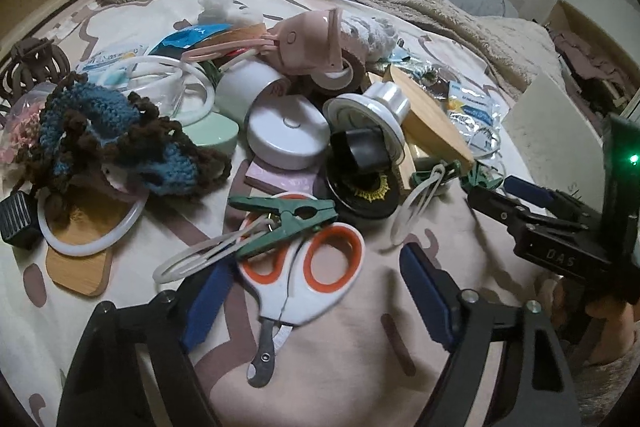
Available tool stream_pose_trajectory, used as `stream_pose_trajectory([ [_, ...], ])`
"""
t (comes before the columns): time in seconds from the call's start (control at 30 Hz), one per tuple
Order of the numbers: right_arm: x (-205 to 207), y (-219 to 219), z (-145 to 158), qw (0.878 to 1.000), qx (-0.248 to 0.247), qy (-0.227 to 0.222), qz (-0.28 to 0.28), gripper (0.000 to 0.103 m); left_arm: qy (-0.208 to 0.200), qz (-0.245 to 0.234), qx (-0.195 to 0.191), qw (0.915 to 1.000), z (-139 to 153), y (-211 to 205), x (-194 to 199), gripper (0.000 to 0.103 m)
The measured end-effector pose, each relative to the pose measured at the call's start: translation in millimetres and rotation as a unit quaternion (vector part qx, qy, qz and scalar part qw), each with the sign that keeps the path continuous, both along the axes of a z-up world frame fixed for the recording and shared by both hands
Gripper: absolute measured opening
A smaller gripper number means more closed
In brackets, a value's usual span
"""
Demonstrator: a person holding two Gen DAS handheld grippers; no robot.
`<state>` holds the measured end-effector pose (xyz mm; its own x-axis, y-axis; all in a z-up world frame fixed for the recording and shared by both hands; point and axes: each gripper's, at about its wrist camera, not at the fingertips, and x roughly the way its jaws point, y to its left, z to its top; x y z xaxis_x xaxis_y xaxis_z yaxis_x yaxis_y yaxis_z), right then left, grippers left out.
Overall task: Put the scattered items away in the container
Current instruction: 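Close the right tool on the green peg while the left tool approaches the orange-handled scissors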
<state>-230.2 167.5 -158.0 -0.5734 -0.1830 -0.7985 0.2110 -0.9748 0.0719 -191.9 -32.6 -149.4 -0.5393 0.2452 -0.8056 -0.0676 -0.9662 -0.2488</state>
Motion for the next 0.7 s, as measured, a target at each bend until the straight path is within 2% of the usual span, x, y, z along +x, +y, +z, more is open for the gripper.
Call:
stream_pose_trajectory([
  [0.03,0,-1,0,1.000,0.001,0.000,0.003,0.078,0.001,0.003,0.000,1.0000,0,0,0,0.083],
  [0.17,3,-4,1,1.000,0.001,0.006,0.013,0.055,0.005,0.007,-0.002,1.0000,-1,1,1,0.083],
  [0.33,6,-6,1,1.000,0.001,0.010,0.018,0.055,0.011,0.012,-0.009,0.9998,-2,0,2,0.079],
  [0.5,17,-11,1,0.999,-0.009,0.003,0.033,0.055,0.015,0.025,-0.006,0.9996,-2,-7,1,0.066],
  [0.7,43,-22,4,0.999,-0.003,0.004,0.045,0.055,0.019,0.025,-0.009,0.9995,-2,-6,2,0.065],
])
